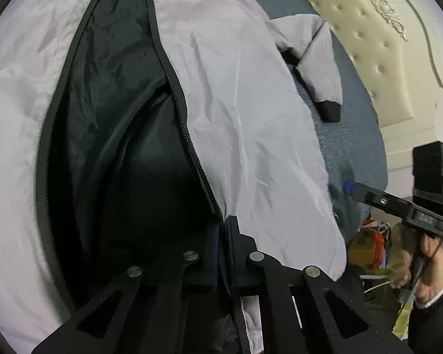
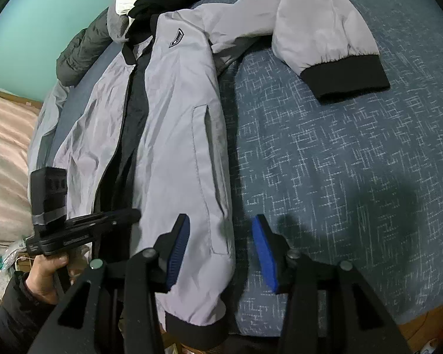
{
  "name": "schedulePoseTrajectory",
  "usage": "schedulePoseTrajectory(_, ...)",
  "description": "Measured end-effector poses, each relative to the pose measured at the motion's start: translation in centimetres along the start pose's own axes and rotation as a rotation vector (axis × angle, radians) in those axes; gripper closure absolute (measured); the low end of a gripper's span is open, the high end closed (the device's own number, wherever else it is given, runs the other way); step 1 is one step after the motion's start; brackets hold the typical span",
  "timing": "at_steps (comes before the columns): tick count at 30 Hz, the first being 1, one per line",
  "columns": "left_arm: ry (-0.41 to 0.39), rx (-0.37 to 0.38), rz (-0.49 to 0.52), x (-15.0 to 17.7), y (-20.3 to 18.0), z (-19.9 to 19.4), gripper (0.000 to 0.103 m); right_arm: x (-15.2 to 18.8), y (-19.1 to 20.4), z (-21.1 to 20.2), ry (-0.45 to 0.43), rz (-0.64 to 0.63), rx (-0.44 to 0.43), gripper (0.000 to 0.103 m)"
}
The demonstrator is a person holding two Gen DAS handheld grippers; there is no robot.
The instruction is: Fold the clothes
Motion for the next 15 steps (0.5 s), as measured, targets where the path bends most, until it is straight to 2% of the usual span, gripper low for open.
schedulePoseTrajectory(5, -0.065, -0.013, 0.022, -0.2, 0.8, -4.4, 0.099, 0.1, 0.2, 0.3, 0.008, -0.001, 0.002, 0.058)
schedulePoseTrajectory(7, -0.084, -0.049, 0.028, -0.3, 1.8, -6.4, 0.099, 0.2, 0.2, 0.4, 0.011, -0.001, 0.003, 0.057)
schedulePoseTrajectory(9, -0.103, -0.107, 0.041, -0.4, 3.1, -8.0, 0.099, 0.3, 0.7, 0.7, 0.019, -0.006, -0.001, 0.050)
schedulePoseTrajectory(11, -0.107, -0.139, 0.013, -0.6, 4.7, -9.0, 0.099, 0.6, 1.6, 1.4, 0.037, -0.018, -0.010, 0.049)
schedulePoseTrajectory(15, -0.098, -0.145, -0.021, -0.5, 6.4, -9.6, 0.099, 1.2, 3.3, 2.8, 0.076, -0.034, -0.041, 0.048)
Point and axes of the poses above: each gripper's, at about its wrist camera, not at the fingertips, and z roughly the way its jaws point, y to its left, x to its underside, the point moved 5 cm from there along z, roughly the way its jaws point, and after that the axes turned 1 degree about -z, right-handed, at the moved point
